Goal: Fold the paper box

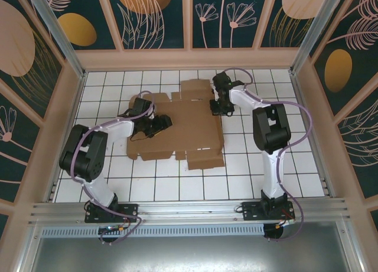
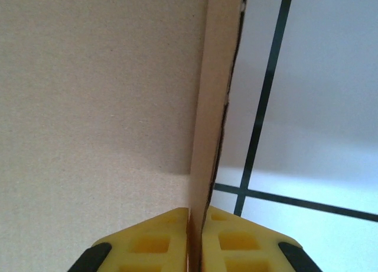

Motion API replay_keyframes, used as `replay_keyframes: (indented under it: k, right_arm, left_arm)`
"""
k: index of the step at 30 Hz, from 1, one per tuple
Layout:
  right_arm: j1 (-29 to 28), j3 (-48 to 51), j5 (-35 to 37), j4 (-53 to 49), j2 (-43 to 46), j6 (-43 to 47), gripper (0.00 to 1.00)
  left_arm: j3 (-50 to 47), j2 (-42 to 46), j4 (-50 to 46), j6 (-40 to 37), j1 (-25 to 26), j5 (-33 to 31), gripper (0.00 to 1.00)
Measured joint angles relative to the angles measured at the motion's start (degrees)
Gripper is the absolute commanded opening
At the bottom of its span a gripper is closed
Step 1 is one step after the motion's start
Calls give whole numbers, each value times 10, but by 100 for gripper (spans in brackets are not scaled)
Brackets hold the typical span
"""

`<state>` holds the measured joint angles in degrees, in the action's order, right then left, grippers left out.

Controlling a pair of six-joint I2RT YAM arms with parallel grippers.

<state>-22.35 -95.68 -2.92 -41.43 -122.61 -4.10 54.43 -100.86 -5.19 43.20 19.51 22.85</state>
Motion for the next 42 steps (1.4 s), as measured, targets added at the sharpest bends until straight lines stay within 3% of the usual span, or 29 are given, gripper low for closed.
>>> replay_keyframes:
  k: [4, 13, 18, 21, 27, 30, 35, 42]
  right_arm:
    - [-5, -25, 22, -19, -13, 12, 12]
    - [-94, -60, 258, -25, -59, -3, 10]
    - [-109, -41, 310, -3, -57, -9, 14]
    - [-86, 12, 246, 39, -20, -11, 24]
    - [66, 186, -59, 154, 106, -51, 43]
    - [123, 239, -172, 212, 126, -69, 48]
    - [144, 303, -339, 288, 120, -99, 50]
    - [142, 329, -462, 366, 91, -127, 49]
  left_arm:
    - [0, -22, 8, 4, -2, 6, 55]
    - [-16, -24, 37, 14, -1, 14, 48]
    - [-18, -24, 43, 14, -1, 18, 48]
    - [-19, -24, 45, 14, -1, 18, 48]
    - [-19, -24, 47, 14, 2, 22, 48]
    - [-19, -24, 46, 14, 4, 22, 47]
    - [-19, -27, 48, 14, 3, 27, 47]
    - [-19, -30, 53, 14, 3, 34, 44]
